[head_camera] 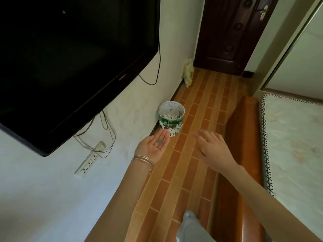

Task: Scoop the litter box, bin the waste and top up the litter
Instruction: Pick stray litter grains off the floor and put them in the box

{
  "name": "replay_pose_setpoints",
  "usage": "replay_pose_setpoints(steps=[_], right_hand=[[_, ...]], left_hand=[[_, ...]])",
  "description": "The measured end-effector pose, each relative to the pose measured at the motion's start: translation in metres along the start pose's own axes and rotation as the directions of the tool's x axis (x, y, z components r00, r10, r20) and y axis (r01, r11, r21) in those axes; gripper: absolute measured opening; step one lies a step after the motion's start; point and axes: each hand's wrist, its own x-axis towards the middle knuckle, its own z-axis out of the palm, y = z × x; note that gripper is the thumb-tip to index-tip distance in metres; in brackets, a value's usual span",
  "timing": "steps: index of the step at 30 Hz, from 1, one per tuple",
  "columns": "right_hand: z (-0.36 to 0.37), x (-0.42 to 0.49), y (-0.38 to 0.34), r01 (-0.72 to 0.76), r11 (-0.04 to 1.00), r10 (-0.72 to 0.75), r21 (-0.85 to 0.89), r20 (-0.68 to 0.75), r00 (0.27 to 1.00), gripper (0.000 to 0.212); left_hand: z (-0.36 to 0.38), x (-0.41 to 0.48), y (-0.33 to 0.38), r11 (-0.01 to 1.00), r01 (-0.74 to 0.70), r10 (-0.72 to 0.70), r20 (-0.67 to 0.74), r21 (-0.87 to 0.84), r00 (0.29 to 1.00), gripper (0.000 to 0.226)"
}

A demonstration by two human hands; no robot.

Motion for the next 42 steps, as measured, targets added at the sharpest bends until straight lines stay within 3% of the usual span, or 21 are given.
replay_pose_setpoints(steps=[9, 18, 22, 31, 42], right_hand=[[-0.003, 0.104, 0.111, 0.069, 0.998, -0.069, 0.011, 0.021, 0.997, 0.044], [0.027, 0.167, 0.172, 0.075, 0.996, -0.077, 0.053, 0.04, 0.996, 0.044], [0.044, 0.209, 0.194, 0.061, 0.996, -0.066, 0.058, 0.096, 0.993, 0.046], [0.051, 0.332, 0.243, 0.059, 0.996, -0.061, 0.065, 0.034, 0.998, 0.043], [0.083, 0.432, 0.297, 0.057, 0.996, -0.062, 0.07, 0.075, 0.995, 0.045]], left_hand=[[0.095, 0.099, -0.009, 0.997, -0.066, 0.066, -0.003, -0.05, 0.998, 0.031], [0.136, 0.178, -0.001, 0.995, -0.073, 0.071, -0.035, -0.064, 0.997, 0.032], [0.154, 0.222, 0.017, 0.996, -0.072, 0.07, -0.038, -0.05, 0.997, 0.032], [0.231, 0.322, 0.082, 0.997, -0.074, 0.074, 0.006, 0.001, 0.997, 0.031], [0.28, 0.419, 0.121, 0.998, -0.057, 0.057, -0.018, 0.007, 0.998, 0.031]])
